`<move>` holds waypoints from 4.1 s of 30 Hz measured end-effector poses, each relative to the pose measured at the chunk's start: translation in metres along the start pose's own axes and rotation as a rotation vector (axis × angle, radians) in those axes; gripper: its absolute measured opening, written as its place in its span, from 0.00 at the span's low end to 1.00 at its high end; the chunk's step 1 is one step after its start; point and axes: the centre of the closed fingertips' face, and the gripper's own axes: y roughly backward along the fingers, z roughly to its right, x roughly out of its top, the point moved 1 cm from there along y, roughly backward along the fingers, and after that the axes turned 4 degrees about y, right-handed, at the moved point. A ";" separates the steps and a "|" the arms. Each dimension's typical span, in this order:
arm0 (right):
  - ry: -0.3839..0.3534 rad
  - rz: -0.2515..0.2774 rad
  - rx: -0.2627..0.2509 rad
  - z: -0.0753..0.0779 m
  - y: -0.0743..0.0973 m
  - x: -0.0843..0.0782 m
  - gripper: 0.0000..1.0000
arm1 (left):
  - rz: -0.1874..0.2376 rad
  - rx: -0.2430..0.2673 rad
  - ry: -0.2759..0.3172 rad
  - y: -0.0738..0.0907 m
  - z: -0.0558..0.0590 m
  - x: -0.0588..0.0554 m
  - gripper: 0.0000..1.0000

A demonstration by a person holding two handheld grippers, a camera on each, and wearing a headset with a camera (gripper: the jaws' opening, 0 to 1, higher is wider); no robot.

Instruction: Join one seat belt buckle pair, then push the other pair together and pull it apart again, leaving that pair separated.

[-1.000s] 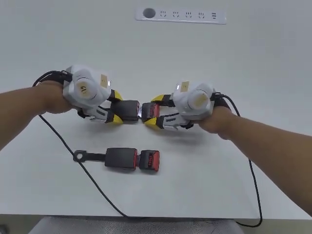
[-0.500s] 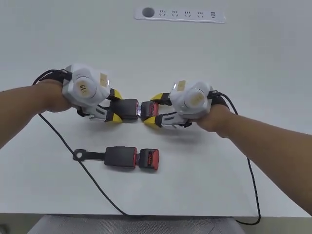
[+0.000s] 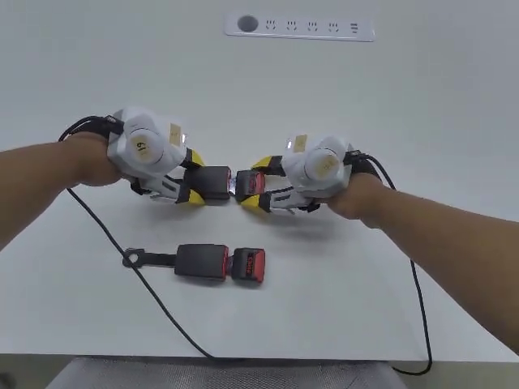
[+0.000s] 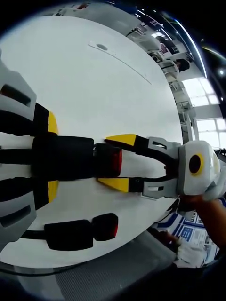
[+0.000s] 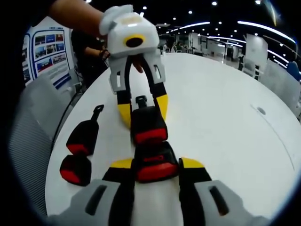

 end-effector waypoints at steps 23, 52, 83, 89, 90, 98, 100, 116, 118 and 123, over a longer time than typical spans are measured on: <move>-0.006 -0.018 -0.003 0.001 0.023 -0.018 0.36 | -0.007 -0.015 -0.013 -0.001 0.000 0.002 0.34; -0.037 -0.029 -0.032 -0.002 0.084 -0.057 0.37 | -0.012 -0.012 -0.004 0.001 0.000 -0.001 0.34; -0.080 -0.062 -0.060 0.008 0.118 -0.084 0.37 | -0.021 -0.006 0.005 0.000 0.001 0.000 0.35; -0.084 -0.069 -0.065 0.009 0.116 -0.083 0.38 | -0.031 0.000 0.024 0.000 0.001 0.001 0.35; -0.080 -0.075 -0.069 0.009 0.115 -0.083 0.38 | -0.033 0.005 0.040 0.000 0.001 0.001 0.36; -0.115 -0.031 -0.153 0.019 0.119 -0.072 0.53 | 0.041 0.031 0.161 0.008 0.003 0.012 0.60; -0.128 -0.021 -0.188 0.023 0.122 -0.070 0.58 | 0.070 0.063 0.200 0.014 -0.001 0.015 0.64; -0.287 0.073 -0.481 0.028 0.145 -0.062 0.84 | 0.261 0.347 0.558 0.055 -0.004 0.012 0.93; -0.302 0.083 -0.512 0.026 0.148 -0.062 0.86 | 0.273 0.359 0.574 0.060 0.000 0.011 0.96; -0.342 0.111 -0.584 0.023 0.155 -0.060 0.95 | 0.347 0.422 0.643 0.076 0.005 0.014 0.98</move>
